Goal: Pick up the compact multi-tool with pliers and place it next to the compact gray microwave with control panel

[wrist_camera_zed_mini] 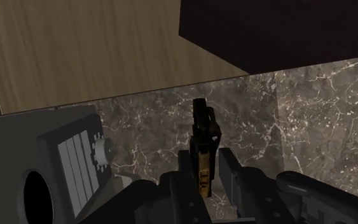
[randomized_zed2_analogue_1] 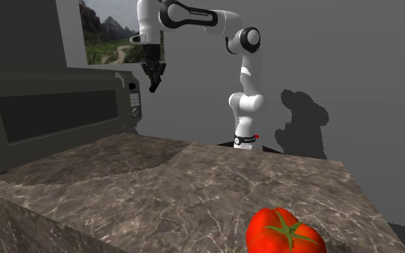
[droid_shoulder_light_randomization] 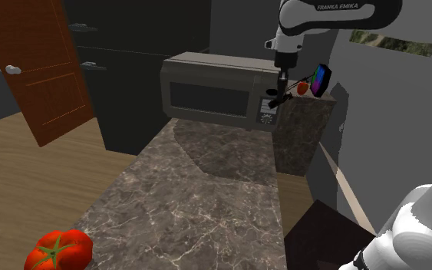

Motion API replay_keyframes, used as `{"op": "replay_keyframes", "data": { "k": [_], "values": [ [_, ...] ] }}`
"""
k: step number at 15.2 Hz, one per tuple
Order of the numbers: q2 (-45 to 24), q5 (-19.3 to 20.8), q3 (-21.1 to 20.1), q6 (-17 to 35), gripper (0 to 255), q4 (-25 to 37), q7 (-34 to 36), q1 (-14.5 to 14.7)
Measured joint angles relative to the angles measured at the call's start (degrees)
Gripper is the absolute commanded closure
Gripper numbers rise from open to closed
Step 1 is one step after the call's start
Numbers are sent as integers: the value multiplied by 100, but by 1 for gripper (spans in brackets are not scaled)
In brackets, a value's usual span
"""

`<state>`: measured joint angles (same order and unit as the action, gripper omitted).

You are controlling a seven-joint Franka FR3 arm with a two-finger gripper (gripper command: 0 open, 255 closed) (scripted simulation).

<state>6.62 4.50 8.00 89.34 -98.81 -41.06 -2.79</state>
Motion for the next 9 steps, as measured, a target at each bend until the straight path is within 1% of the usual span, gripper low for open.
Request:
{"op": "replay_keyframes", "data": {
  "k": [9],
  "values": [
    [91,14,0,688,255,-780,58,0]
  ]
}}
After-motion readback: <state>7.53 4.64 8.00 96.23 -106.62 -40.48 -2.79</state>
